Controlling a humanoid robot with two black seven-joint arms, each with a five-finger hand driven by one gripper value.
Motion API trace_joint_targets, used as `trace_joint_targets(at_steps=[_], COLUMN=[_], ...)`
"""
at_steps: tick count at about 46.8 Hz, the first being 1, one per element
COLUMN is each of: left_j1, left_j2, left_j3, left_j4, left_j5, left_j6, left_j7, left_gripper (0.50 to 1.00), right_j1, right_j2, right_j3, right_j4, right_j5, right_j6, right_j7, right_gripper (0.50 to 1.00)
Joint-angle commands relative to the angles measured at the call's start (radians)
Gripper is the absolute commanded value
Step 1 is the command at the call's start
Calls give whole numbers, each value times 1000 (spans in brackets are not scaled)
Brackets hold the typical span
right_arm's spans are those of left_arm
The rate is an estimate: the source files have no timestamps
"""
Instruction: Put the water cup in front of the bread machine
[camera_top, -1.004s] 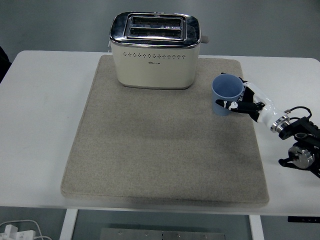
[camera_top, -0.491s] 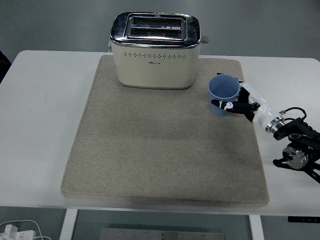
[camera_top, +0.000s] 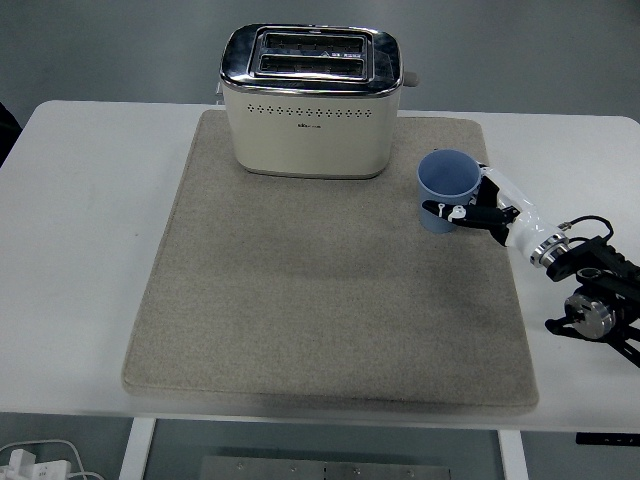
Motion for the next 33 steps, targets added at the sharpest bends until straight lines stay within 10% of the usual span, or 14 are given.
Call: trace_joint_targets(at_steps=[1, 33], left_j1=[0, 0], left_j2=[0, 0], left_j3=[0, 0], left_j4=[0, 0], left_j5=[-1, 0], left_j6=[0, 0], left_j7=[0, 0], left_gripper=[1000, 1000], right_j1=[1, 5], right_j2=[-1, -5], right_j3=[0, -2], right_j4=[0, -6], right_j5=[-5, -8], right_j6=[0, 0], right_j7=[1, -16], right_gripper=[500, 500])
